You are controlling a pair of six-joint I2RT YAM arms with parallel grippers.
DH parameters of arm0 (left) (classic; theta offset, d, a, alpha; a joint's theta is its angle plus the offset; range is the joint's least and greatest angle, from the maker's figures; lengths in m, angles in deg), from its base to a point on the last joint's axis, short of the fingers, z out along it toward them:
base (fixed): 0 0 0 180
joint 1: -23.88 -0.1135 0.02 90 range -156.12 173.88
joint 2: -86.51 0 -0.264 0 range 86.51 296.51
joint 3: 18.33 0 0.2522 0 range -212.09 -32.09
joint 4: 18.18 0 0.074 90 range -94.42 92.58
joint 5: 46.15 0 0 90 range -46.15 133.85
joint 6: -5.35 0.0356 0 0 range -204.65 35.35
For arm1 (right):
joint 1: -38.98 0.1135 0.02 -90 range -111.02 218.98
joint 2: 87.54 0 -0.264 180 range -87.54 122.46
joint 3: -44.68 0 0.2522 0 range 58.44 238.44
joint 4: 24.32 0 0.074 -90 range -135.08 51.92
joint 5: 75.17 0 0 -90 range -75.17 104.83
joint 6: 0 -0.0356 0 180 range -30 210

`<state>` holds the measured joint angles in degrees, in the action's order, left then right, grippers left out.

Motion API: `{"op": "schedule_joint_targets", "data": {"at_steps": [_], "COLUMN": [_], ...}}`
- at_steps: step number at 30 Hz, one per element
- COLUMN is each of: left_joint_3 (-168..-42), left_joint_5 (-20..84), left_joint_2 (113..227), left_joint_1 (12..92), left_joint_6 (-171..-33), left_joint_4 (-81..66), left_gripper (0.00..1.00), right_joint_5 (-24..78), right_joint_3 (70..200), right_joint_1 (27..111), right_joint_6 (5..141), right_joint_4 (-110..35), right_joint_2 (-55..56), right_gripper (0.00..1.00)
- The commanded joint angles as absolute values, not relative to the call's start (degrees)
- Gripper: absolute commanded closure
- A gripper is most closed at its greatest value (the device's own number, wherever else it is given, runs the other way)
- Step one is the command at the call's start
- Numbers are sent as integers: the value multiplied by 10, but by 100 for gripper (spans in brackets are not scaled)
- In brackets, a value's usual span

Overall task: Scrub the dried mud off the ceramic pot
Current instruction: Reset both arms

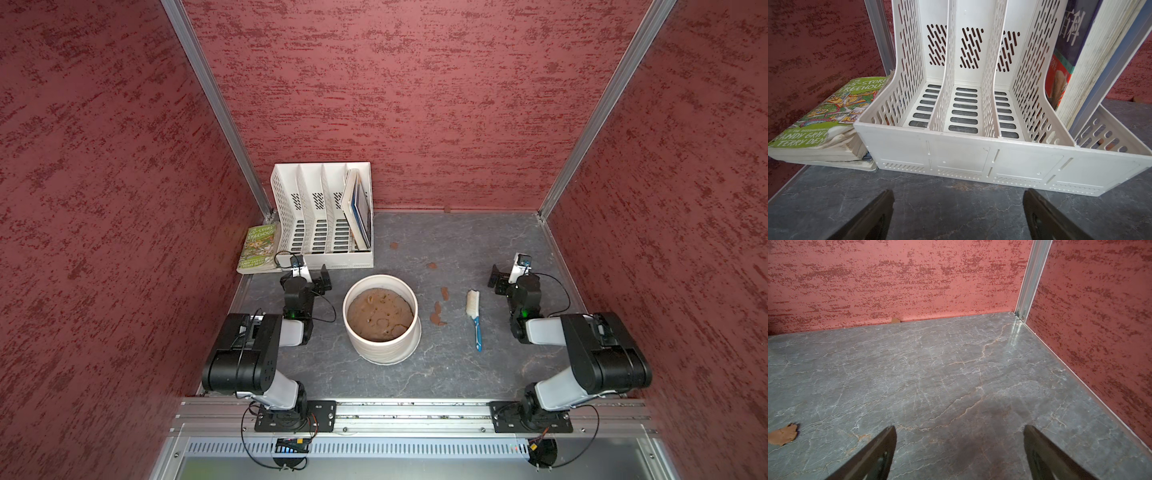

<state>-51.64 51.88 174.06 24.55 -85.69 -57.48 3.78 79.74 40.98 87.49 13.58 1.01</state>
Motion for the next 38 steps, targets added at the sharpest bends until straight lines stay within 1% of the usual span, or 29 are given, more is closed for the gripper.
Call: {"op": "schedule_joint_targets", "data": {"at_steps": [1,38], "left_joint_3": [-523,-527], "left_joint_5": [531,515], "left_joint_2": [1743,1742], "left_joint_1": [251,244], "left_joint_6": [-845,-848], "left_joint_4": [-591,-580], "left_gripper": [0,0], "right_joint_5": [47,48], "right_joint_3": [795,797], "right_joint_1": [408,409], "right_joint_6": [884,885], "right_joint_4": [155,153], "right_joint_2": [6,8], "right_gripper": [1,1]}}
